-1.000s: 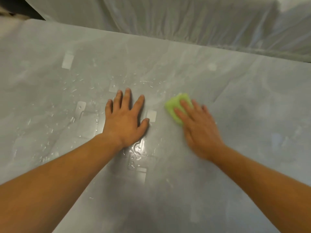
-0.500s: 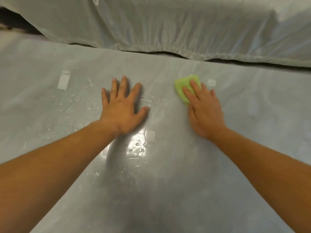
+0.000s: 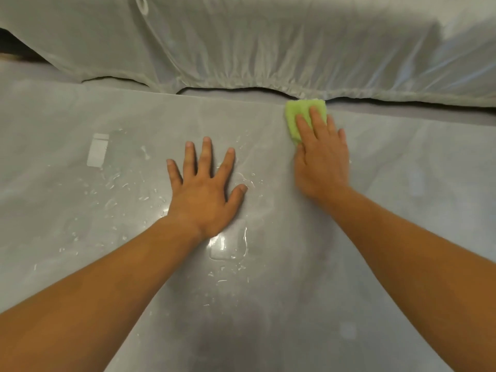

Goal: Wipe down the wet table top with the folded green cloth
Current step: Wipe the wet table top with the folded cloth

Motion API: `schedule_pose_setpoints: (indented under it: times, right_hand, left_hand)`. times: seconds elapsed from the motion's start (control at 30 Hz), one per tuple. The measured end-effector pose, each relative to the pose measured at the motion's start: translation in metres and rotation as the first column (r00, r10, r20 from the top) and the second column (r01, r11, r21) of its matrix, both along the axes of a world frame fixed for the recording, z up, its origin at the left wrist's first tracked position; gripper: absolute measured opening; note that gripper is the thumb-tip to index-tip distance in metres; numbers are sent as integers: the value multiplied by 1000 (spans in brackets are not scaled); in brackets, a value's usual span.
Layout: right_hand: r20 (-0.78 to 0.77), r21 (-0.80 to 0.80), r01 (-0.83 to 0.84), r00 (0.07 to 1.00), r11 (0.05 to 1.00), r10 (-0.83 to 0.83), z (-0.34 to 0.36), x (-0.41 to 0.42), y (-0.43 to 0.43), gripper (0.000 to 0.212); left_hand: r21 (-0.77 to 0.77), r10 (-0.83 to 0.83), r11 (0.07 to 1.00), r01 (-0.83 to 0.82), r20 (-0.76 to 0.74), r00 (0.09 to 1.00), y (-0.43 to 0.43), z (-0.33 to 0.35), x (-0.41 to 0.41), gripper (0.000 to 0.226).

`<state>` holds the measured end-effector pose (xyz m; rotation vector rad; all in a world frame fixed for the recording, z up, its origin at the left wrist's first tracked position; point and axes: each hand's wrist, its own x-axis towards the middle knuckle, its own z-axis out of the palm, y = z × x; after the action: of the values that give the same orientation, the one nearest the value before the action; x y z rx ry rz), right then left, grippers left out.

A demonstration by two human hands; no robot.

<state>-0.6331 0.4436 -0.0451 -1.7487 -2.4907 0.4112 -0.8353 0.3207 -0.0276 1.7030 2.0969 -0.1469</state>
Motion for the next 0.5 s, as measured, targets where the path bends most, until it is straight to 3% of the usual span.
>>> schedule_pose_setpoints:
  times: [0.07,0.23,0.3,0.43,0.5]
  right_hand:
    - [-6,25,-34,999,999,34,0,-17,-9,59]
    - [-6,-4,-483,876,876,483,3,6,-66,61]
    - [-19,-4,-445,896,896,445,4,3,-49,60]
    - [-20,-26,-106,994,994,106,1,-42,-9,60]
    - [-12,-17,-117,993,993,117,1,-51,-16,61]
  left_hand:
    - [-3,10,1000,-10,27,1000,1,0,0,68]
    - [3,12,1000,-13,57,998,-2,-1,-3,64]
    - [-6,0,1000,0,49,999,-3,-1,-6,63]
    - [-12,-24,1000,24,53,998,-5,-2,-11,64]
    - [3,-20,1000,20,75,997,-4,0,-13,64]
